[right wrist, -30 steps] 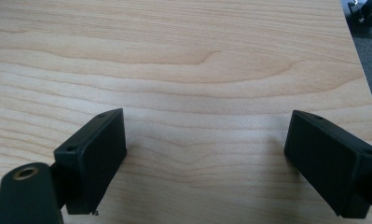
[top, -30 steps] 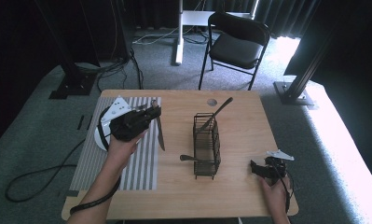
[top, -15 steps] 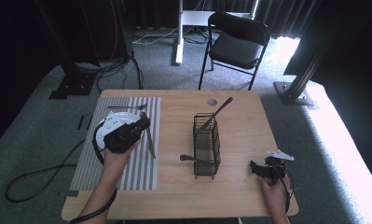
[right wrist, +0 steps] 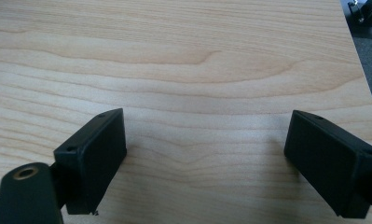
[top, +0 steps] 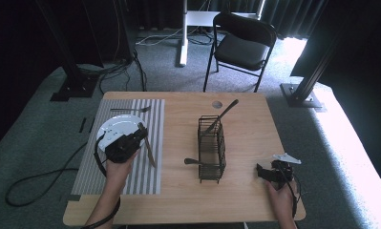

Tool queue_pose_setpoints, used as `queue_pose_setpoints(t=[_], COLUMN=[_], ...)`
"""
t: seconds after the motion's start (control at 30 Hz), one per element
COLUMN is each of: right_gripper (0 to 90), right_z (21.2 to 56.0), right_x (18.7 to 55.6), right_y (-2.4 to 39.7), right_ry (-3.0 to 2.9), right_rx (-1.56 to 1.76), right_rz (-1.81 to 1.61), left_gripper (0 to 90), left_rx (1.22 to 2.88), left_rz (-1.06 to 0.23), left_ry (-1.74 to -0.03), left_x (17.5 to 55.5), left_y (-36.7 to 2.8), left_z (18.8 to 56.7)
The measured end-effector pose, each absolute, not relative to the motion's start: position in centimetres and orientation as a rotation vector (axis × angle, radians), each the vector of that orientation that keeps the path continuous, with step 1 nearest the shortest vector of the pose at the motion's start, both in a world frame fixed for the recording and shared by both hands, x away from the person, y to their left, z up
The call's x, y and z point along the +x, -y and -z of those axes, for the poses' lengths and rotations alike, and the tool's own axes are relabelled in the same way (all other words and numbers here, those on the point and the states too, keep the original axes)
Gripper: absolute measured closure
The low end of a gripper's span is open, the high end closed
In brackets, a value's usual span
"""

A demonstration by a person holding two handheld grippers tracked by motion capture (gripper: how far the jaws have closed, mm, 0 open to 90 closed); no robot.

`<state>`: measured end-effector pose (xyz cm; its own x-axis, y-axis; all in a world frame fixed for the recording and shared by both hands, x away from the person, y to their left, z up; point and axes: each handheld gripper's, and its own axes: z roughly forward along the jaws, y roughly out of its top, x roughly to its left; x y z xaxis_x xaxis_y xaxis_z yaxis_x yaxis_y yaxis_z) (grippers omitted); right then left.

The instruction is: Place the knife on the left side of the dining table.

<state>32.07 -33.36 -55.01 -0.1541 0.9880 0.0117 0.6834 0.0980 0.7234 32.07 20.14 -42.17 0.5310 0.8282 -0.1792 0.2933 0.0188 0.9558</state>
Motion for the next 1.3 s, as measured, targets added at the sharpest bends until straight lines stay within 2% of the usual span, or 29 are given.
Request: queue_pose_setpoints(t=[0.33, 0.73, 1.2, 1.3], right_gripper=[12.1, 12.1, 12.1, 12.1], right_z=[55.0, 55.0, 55.0, 55.0], right_x=[32.1, 32.1, 32.1, 32.1], right_y=[33.4, 33.4, 33.3, 33.4], right_ry=[-1.895, -1.895, -1.895, -1.895], right_rx=[1.632, 1.633, 1.633, 1.633], right_rz=[-0.823, -0.823, -0.823, -0.822], left_gripper=[83.3, 82.9, 75.0, 72.8], left_rx=[1.530, 1.519, 1.468, 1.435], left_rz=[-0.529, -0.536, -0.604, -0.575], left_ry=[-0.994, -1.071, -1.164, -1.186], left_x=[32.1, 31.0, 29.3, 28.9], left_y=[-19.8, -20.6, -23.3, -24.2], left_z=[43.0, 42.6, 43.0, 43.3])
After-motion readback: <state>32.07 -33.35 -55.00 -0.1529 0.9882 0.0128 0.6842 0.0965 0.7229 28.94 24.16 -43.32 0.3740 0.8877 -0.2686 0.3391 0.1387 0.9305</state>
